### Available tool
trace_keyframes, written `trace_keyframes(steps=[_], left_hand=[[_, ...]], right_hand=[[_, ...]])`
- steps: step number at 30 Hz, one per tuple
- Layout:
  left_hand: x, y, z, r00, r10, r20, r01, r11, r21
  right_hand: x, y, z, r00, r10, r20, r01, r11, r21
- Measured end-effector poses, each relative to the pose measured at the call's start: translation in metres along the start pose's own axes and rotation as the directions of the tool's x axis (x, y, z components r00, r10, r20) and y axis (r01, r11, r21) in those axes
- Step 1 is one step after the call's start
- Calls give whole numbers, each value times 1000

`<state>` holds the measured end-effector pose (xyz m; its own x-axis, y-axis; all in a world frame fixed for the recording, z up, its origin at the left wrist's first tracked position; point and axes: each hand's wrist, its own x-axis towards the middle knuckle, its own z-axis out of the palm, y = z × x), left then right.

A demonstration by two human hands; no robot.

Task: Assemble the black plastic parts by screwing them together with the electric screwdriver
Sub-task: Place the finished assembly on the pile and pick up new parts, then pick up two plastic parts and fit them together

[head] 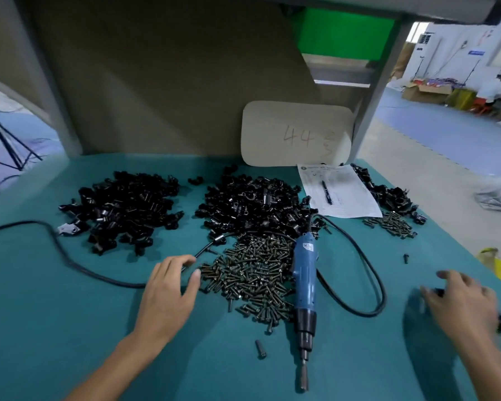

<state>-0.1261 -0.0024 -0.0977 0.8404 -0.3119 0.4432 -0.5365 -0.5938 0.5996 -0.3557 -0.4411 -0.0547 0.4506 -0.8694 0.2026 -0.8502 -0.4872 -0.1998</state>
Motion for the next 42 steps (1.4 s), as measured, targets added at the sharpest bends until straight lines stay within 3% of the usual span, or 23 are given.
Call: trace_keyframes(steps=[2,4,8,11,13,17,21,25,27,28,29,31,33,35,37,42], left_hand=[[15,-13,-7,999,-27,-21,29,996,83],[33,-26,-17,998,-59,-32,63,982,178],[64,-40,-33,987,-146,-69,161,912,377],[73,-47,-39,952,-305,-14,271,824,497],[73,-54,-39,950,-312,30,267,856,443],[74,-66,-42,973,-230,23,214,936,280],[76,-68,-46,968,-249,-24,250,958,143],[80,-58,-51,953,-297,-50,294,954,-65],[84,-45,-51,927,-374,16,364,892,-267],[86,-38,-49,908,-416,53,401,825,-398],[87,-29,-47,877,-469,107,447,710,-544],[89,-9,-42,795,-536,285,521,361,-773],[87,8,-41,739,-513,436,562,113,-819],[82,22,-43,723,-452,523,599,34,-800],[75,35,-45,722,-397,567,619,3,-786],[57,59,-44,758,-331,562,625,123,-771]], right_hand=[[0,-41,-10,995,-98,-12,98,992,79],[-1,-95,-18,956,-293,26,283,940,192],[-3,-216,-11,730,-676,96,616,713,336],[1,-294,15,572,-807,149,742,586,326],[6,-328,33,520,-829,207,786,559,264],[14,-357,54,530,-814,239,810,569,143],[11,-359,52,582,-810,67,795,584,165],[0,-348,24,711,-701,-56,612,578,540],[-17,-336,5,795,-606,-7,360,463,810],[-29,-329,-4,821,-569,55,180,348,920],[-43,-321,-11,821,-552,144,-28,213,977],[-70,-302,-17,762,-571,306,-375,-3,927],[-97,-283,-18,685,-606,405,-557,-76,827],[-119,-269,-17,633,-641,434,-630,-101,770],[-135,-260,-16,630,-652,422,-612,-81,787],[-149,-249,-18,622,-680,389,-582,-68,810]])
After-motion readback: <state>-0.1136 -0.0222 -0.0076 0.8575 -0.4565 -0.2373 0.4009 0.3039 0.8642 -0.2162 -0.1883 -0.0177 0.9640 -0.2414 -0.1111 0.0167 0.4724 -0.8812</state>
